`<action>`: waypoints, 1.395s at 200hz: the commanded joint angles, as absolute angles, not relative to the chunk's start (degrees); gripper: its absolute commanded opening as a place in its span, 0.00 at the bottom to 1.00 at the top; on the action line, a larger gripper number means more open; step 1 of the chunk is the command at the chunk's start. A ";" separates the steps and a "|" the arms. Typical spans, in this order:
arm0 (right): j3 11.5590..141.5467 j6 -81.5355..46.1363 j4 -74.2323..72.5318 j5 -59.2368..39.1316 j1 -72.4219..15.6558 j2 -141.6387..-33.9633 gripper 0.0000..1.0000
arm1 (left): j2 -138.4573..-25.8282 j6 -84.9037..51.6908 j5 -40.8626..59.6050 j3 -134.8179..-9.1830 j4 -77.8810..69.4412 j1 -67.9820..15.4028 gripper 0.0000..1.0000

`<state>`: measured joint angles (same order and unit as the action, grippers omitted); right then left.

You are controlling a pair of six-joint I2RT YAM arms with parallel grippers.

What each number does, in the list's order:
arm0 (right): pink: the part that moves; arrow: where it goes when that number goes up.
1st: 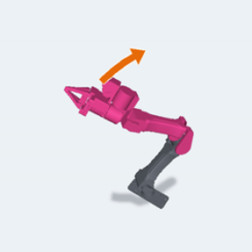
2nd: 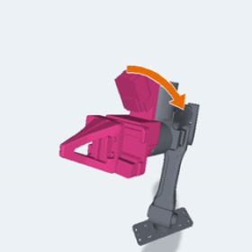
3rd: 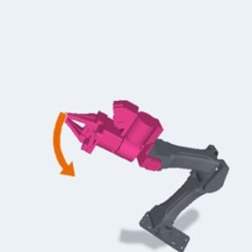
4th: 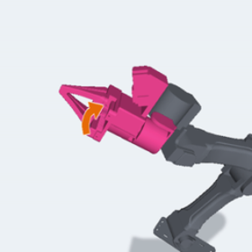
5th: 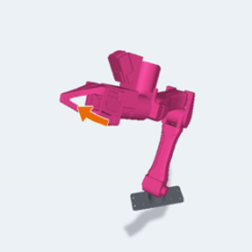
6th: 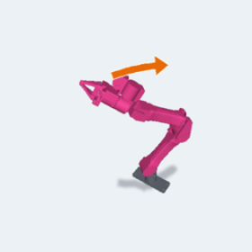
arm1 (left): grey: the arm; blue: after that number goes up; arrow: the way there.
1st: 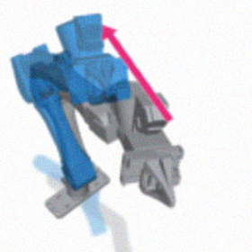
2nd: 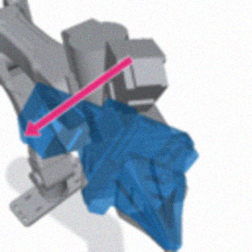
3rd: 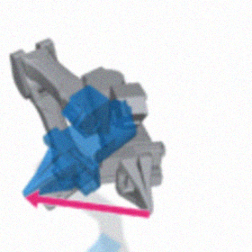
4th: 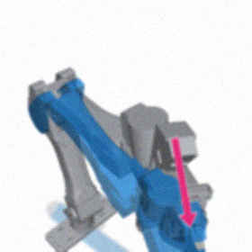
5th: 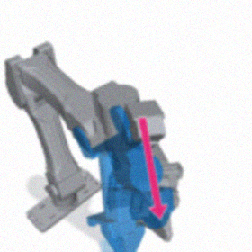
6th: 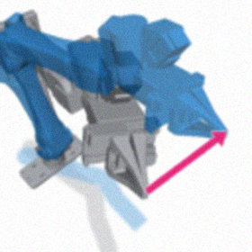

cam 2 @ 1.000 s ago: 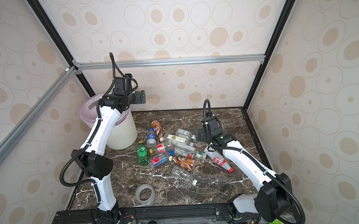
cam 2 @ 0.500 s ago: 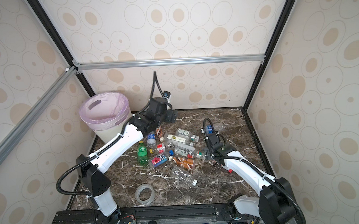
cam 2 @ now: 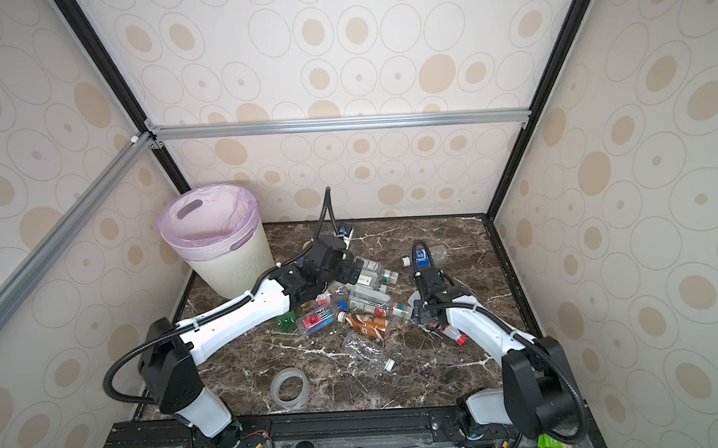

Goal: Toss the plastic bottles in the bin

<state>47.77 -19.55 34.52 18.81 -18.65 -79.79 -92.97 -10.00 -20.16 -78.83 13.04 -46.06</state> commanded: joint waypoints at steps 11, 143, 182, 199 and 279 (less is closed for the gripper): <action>52.46 -17.46 38.17 18.40 -18.50 -85.79 0.92 | -91.02 -13.67 -20.12 -77.16 6.22 -45.88 0.99; 55.33 -14.83 35.62 17.54 -16.61 -94.62 0.49 | -92.82 -18.32 -19.76 -78.14 7.32 -45.78 0.99; 57.46 -15.37 37.19 14.82 -16.35 -90.21 0.46 | -93.08 -21.55 -16.06 -78.52 7.73 -45.20 0.99; 59.06 -15.69 38.21 13.21 -16.35 -87.47 0.46 | -92.82 -23.74 -11.29 -78.47 7.06 -43.99 0.99; 63.06 -13.05 27.25 1.91 -22.38 -76.42 0.44 | -91.46 -33.16 7.26 -80.25 4.87 -36.98 0.99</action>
